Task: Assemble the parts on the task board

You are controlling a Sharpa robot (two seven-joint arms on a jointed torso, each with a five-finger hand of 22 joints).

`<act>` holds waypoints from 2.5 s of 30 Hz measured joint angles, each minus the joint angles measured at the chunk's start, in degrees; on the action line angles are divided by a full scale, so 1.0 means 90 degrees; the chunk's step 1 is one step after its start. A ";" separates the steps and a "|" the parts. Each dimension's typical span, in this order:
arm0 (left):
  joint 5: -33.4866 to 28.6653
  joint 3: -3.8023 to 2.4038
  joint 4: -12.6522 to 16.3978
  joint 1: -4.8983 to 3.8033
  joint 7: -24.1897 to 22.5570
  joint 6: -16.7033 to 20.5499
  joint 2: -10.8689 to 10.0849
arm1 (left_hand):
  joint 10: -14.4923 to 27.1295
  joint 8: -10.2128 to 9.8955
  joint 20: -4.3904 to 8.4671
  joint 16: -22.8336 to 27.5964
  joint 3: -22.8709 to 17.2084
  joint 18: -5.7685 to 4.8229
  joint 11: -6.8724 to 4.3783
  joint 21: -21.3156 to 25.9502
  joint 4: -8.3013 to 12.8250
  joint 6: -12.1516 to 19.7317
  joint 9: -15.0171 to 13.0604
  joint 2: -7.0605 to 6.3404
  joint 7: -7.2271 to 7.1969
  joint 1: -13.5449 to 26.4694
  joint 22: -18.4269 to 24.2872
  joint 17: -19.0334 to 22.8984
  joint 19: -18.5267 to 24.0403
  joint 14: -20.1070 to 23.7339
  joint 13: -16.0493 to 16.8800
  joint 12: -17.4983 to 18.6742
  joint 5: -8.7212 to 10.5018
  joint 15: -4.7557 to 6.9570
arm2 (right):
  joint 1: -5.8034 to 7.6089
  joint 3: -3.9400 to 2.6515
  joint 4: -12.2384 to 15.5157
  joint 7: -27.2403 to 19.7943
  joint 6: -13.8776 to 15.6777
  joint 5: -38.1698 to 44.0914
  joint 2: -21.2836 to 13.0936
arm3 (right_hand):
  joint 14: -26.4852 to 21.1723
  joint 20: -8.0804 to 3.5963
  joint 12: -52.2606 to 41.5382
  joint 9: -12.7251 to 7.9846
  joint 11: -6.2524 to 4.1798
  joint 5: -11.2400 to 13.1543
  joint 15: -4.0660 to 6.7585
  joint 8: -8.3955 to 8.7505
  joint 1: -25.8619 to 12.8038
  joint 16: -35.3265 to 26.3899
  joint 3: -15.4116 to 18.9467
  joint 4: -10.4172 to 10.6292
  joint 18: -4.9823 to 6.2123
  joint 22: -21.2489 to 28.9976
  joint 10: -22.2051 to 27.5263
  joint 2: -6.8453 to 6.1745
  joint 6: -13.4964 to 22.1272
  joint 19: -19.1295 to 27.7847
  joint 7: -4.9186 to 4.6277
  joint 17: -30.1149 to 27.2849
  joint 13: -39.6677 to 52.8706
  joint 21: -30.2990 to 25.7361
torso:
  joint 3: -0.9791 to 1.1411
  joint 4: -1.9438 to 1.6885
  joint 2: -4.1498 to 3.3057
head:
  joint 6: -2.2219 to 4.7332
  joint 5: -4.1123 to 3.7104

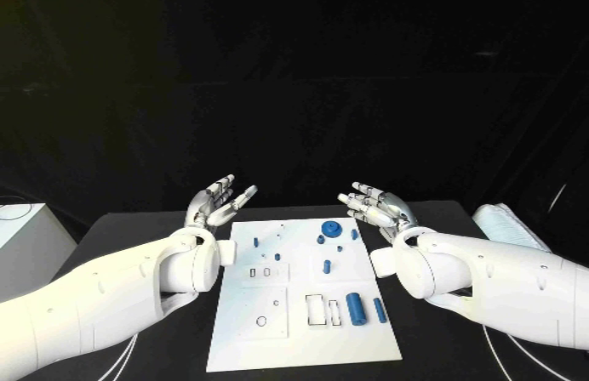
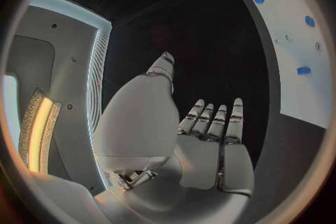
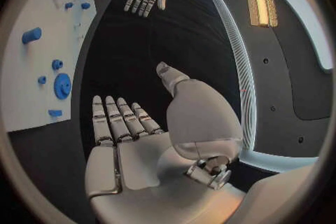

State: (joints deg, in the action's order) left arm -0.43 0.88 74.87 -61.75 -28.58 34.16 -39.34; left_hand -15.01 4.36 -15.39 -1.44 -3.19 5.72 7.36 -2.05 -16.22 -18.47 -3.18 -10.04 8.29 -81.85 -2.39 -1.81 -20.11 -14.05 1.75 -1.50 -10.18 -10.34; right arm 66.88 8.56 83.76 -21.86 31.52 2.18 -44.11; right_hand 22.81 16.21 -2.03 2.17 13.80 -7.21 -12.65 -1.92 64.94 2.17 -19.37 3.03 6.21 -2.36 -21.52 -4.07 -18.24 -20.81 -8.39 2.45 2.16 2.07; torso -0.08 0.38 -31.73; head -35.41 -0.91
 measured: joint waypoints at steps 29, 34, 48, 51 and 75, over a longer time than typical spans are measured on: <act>0.0279 -0.0019 0.1560 -0.0204 0.0020 -0.0771 -0.1332 | -0.5124 0.1047 0.0430 -0.2118 -0.0813 0.0498 0.0140 -0.2233 -0.0014 -0.3476 -0.0612 0.0314 0.0390 -0.0722 -0.0993 -0.1853 -0.4110 -0.5230 0.0301 -0.0659 0.0007 0.0520 | 0.0705 0.0046 -0.1012 0.0833 -0.0483 0.4982 0.0181 | 0.4321 -0.0357 -0.0203 0.0528 -0.0483 -0.0075 0.0637 -0.0824 0.1187 0.0927 -0.0935 -0.0811 0.0394 -0.0296 -0.4290 -0.0391 -0.3824 -0.3746 -0.0432 0.0591 0.0164 0.1087 | -0.0052 -0.0236 -0.0519 | -0.0153 -0.0172; 0.0362 -0.0025 0.1998 -0.0243 0.0067 -0.0901 -0.1589 | -0.5268 0.1047 0.0616 -0.3237 -0.1011 0.0497 0.0082 -0.3328 -0.0023 -0.3502 -0.0692 0.0175 0.0364 -0.0735 -0.1685 -0.2815 -0.4319 -0.5320 0.0283 -0.0441 0.0007 0.0643 | 0.0834 0.0037 -0.1030 0.1348 -0.0733 0.6330 0.0245 | 0.5140 -0.0639 -0.0203 0.0596 -0.0644 -0.0048 0.0898 -0.0892 0.1202 0.1298 -0.0951 -0.0828 0.0394 -0.0501 -0.4736 -0.0526 -0.4123 -0.4452 -0.0309 0.0914 0.0175 0.1544 | -0.0068 -0.0325 -0.0688 | -0.0142 -0.0272; 0.0449 -0.0083 0.2786 -0.0267 0.0209 -0.1231 -0.1875 | -0.5266 0.0994 0.0653 -0.5363 -0.1265 0.0498 0.0081 -0.5836 -0.0015 -0.3477 -0.0877 0.0040 0.0339 -0.0606 -0.3404 -0.3988 -0.3645 -0.5000 0.0329 -0.0313 0.0007 0.0703 | 0.1009 0.0033 -0.0908 0.2663 -0.1600 0.9198 0.0334 | 0.6791 -0.1234 -0.0203 0.1020 -0.0945 0.0100 0.1373 -0.0892 0.1006 0.7981 -0.1311 -0.0539 -0.0056 -0.6483 -0.5165 -0.1150 -0.4482 -0.6753 -0.0043 0.6884 0.0252 0.7478 | -0.0128 -0.0536 -0.0999 | -0.0156 -0.0494; 0.0455 -0.0097 0.2821 -0.0269 0.0226 -0.1259 -0.1894 | -0.5265 0.0976 0.0666 -0.5434 -0.1283 0.0498 0.0081 -0.5931 0.0003 -0.3477 -0.0884 0.0040 0.0339 -0.0606 -0.3468 -0.3995 -0.3631 -0.5000 0.0329 -0.0313 0.0007 0.0703 | 0.1012 0.0033 -0.0893 0.2795 -0.1710 0.9433 0.0342 | 0.6791 -0.1233 -0.0203 0.1064 -0.0926 0.0100 0.1373 -0.0892 0.1006 0.8163 -0.1287 -0.0515 -0.0055 -0.6729 -0.5066 -0.1150 -0.4482 -0.6753 -0.0043 0.7060 0.0255 0.7677 | -0.0137 -0.0558 -0.1035 | -0.0150 -0.0515; 0.0478 -0.0125 0.2876 -0.0323 0.0329 -0.1361 -0.1941 | -0.5215 0.0971 0.0651 -0.5529 -0.1300 0.0497 0.0081 -0.6071 -0.0015 -0.3477 -0.0897 0.0015 0.0340 -0.0580 -0.3563 -0.4007 -0.3553 -0.5001 0.0328 -0.0313 0.0006 0.0703 | 0.1019 0.0033 -0.0934 0.3360 -0.2057 1.0193 0.0455 | 0.6791 -0.1143 -0.0203 0.1211 -0.0962 -0.0085 0.1373 -0.0892 0.1027 0.8524 -0.1100 -0.0342 -0.0151 -0.7338 -0.4984 -0.1172 -0.4512 -0.6822 -0.0012 0.7384 0.0350 0.8141 | -0.0156 -0.0634 -0.1216 | -0.0132 -0.0573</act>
State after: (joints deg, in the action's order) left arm 3.87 -0.25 100.75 -64.66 -25.62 21.91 -56.81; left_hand -61.94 13.10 -9.53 -51.20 -14.89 10.19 8.09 -56.69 -16.36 -49.76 -11.25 -9.90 11.35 -87.08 -34.45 -37.87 -52.09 -59.05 4.70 -4.31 -10.13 -4.01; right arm 76.05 8.85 75.35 8.38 13.00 93.92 -40.01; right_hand 83.93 5.92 -3.85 13.07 5.14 -7.98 -0.29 -9.95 74.18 78.89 -29.26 -0.05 4.85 -68.40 -66.38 -14.62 -58.84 -82.21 -8.50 68.91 5.31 75.34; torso -1.49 -5.32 -42.67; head -36.61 -6.06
